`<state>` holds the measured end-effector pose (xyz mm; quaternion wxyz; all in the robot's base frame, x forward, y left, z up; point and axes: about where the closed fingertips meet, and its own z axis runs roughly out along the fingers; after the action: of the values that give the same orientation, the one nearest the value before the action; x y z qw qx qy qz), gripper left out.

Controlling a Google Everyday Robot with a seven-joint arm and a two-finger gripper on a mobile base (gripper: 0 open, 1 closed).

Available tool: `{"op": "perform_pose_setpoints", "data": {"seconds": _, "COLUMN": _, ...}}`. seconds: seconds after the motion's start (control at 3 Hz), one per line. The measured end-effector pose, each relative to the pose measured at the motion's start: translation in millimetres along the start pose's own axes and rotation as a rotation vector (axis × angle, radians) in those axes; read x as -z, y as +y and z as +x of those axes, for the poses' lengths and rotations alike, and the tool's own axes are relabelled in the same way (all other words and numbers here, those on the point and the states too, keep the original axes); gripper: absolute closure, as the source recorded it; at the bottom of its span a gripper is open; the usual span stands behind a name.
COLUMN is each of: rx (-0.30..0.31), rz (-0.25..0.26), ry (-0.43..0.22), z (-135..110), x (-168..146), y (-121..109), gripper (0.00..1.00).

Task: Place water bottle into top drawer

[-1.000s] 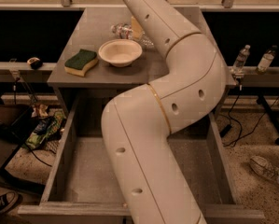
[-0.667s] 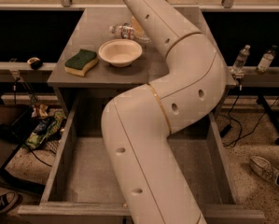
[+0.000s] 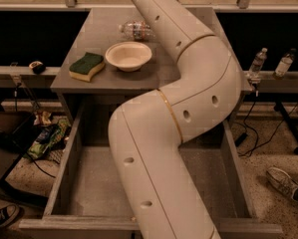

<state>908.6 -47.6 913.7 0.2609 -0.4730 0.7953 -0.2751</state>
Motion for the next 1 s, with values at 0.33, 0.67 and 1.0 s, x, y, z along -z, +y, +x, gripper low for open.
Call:
{"op": "perform_pose_setpoints", "data": {"seconds": 0.33, "rx": 0.000, "rz": 0.000, "ry": 0.000, "z": 0.0, "x": 0.0, "y": 0.0, "gripper": 0.54}}
{"op": "perform_pose_setpoints", "data": {"seconds": 0.67, "rx": 0.000, "rz": 0.000, "ry": 0.000, "z": 0.0, "x": -0.1, "y": 0.0, "gripper": 0.30}}
{"op": "perform_pose_setpoints", "data": {"seconds": 1.0, "rx": 0.006, "rz": -0.028, "ry": -0.071, "z": -2.6, "x": -6.3, "y": 1.9, "gripper": 0.01}}
